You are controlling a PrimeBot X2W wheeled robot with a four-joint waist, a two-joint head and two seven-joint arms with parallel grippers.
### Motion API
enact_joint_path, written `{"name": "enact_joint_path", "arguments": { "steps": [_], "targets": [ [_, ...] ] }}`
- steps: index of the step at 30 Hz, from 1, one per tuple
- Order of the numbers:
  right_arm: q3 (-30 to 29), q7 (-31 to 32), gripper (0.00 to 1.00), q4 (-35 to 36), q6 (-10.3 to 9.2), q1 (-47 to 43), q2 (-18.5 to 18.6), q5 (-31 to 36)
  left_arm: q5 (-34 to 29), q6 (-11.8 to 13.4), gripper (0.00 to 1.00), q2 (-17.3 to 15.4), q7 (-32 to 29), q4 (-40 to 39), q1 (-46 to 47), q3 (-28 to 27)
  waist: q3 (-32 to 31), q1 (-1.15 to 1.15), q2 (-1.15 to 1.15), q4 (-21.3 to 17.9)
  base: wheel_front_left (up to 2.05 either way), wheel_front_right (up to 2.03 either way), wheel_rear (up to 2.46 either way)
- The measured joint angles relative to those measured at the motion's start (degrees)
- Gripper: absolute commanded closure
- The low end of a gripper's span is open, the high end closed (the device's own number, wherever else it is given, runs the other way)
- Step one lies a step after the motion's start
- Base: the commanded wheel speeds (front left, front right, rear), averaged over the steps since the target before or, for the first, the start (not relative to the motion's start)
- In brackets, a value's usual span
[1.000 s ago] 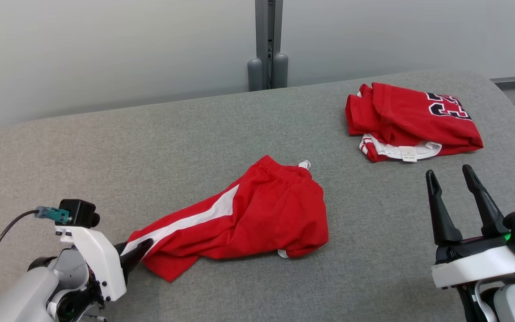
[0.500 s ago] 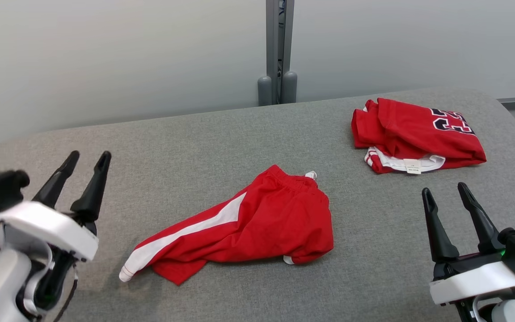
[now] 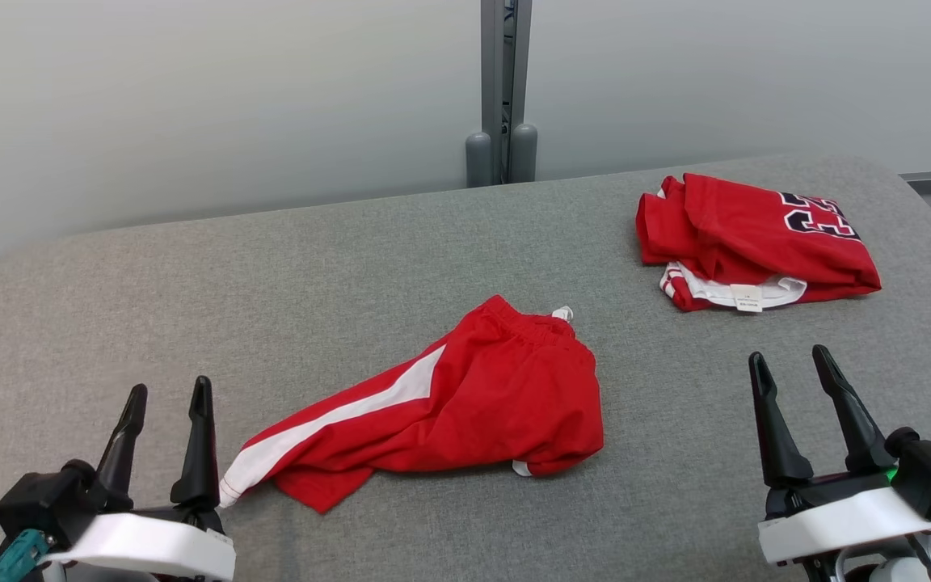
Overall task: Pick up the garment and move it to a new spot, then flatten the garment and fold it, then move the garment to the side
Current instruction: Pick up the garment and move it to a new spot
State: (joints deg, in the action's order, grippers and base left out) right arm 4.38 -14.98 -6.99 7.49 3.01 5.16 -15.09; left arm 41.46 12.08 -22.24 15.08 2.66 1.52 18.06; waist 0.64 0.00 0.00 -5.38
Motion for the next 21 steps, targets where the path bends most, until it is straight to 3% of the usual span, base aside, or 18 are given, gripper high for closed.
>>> {"name": "enact_joint_path", "arguments": {
  "steps": [6,11,15,21],
  "targets": [
    [0.1,0.0,0.0,-0.4,0.0,-0.6,-0.2,1.0,-11.8,-3.3,0.0,7.3,0.0,-1.3,-4.7,-8.3,-0.2,0.0,0.0,0.6,0.0,0.0,0.0],
    [0.1,0.0,0.0,-0.9,0.0,-1.4,-0.5,1.0,-16.5,-7.6,0.0,12.8,0.1,0.3,-7.6,-12.0,-0.5,0.0,0.0,1.2,0.0,0.0,0.0],
    [-0.2,0.0,0.0,-1.1,0.0,-1.5,-0.5,1.0,-18.9,-10.8,0.0,14.7,0.1,1.8,-7.3,-14.6,-0.6,0.0,0.0,1.7,0.0,0.0,0.0],
    [-0.7,0.0,0.0,-1.0,0.0,-1.5,-0.4,1.0,-22.0,-13.6,0.0,16.6,0.1,3.1,-6.9,-17.9,-0.8,0.0,0.0,1.8,0.0,0.0,0.0]
  ]
}}
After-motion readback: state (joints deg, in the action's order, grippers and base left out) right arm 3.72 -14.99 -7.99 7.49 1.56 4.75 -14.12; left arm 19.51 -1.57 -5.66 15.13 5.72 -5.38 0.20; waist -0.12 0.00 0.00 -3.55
